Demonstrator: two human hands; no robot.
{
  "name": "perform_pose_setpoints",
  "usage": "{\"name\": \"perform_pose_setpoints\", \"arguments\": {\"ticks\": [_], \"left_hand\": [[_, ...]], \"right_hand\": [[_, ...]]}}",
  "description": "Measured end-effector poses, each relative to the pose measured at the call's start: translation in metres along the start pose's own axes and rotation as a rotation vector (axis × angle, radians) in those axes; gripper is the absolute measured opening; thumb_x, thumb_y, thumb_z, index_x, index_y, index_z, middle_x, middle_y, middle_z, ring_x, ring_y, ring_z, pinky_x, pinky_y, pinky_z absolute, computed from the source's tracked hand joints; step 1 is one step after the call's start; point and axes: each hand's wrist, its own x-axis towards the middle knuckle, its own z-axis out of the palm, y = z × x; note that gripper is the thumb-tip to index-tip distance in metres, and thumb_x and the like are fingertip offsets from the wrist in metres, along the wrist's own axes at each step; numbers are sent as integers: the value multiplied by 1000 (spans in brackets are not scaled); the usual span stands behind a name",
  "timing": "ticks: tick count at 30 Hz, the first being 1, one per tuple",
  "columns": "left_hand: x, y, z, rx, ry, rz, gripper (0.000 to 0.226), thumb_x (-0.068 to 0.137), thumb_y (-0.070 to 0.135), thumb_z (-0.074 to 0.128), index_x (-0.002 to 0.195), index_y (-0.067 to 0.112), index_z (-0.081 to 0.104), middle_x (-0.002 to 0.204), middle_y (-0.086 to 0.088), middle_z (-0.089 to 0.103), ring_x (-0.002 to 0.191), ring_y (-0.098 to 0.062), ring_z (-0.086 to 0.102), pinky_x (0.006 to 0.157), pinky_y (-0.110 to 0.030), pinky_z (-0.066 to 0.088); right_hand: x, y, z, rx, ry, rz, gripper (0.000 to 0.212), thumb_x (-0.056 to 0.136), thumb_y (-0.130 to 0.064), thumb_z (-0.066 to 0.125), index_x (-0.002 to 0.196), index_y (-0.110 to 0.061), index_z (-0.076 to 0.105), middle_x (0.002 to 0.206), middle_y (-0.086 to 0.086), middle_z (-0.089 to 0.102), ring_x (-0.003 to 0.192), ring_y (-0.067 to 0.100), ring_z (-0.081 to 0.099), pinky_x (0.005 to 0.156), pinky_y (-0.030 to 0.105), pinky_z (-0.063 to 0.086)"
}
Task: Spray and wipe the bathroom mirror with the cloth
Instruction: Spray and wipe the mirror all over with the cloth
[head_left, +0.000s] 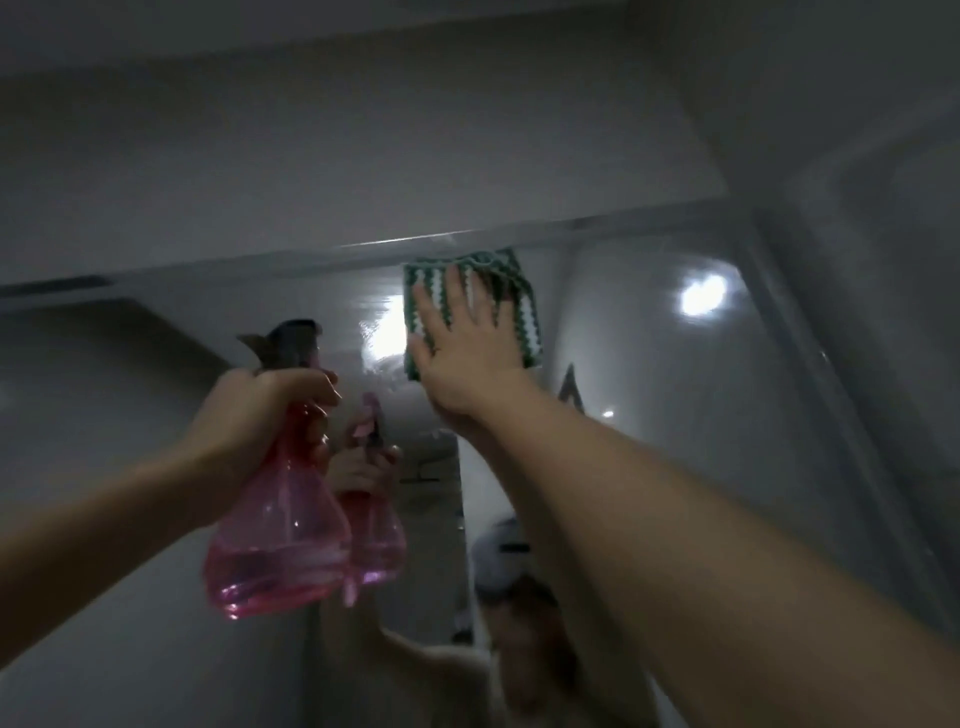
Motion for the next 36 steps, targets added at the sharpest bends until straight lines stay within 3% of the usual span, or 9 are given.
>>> {"name": "perform_pose_setpoints", "arguments": {"ticks": [3,5,10,20,26,33,36], "left_hand": [[6,-2,-17,-50,80,-10,3,78,-1,53,78,1,54,33,-3,38,26,-14,37,32,-17,36],[7,-4,-21,-74,95,-12,2,79,1,52,80,2,53,33,-1,38,26,-12,37,31,-17,36],[12,-3,1,-120,105,6,4,79,1,51,82,3,53,34,-1,38,27,-12,38,32,-17,36],[15,7,106,-227,-49,25,11,84,0,46,74,3,51,42,-4,45,29,-8,38,34,-12,35],[-3,2,144,-228,-179,-27,7,82,1,48,86,1,54,40,-4,37,28,-13,36,34,-14,36],[-18,7,151,-233,-221,-63,9,85,3,45,76,5,48,35,-2,34,27,-13,33,32,-14,36],[-24,11,159,-191,-237,-61,2,83,5,47,83,5,50,35,-1,36,27,-13,35,32,-16,36]], "right_hand": [[-4,-36,12,-35,-71,-139,58,102,-44,16,153,-27,-6,159,7,-18,147,28,-7,115,51,-7],[-4,-40,13,-44,-88,-173,57,102,-44,16,153,-29,-6,159,6,-18,147,29,-3,115,50,-6],[20,-1,-7,-68,-133,-251,53,102,-49,15,151,-39,-3,159,-2,-16,147,25,-2,115,48,-9],[49,139,-53,4,-23,39,56,101,-50,19,152,-35,3,161,1,-8,147,22,-7,115,49,-5],[16,227,-71,-6,-4,259,56,101,-52,16,151,-37,-2,160,0,-13,147,20,-13,115,47,-6],[-27,243,-61,13,29,370,56,101,-50,18,152,-37,-1,160,-1,-14,147,18,-12,116,44,-3],[-59,235,-50,0,50,396,56,101,-49,20,152,-36,-1,160,0,-12,147,19,-8,116,45,-2]]}}
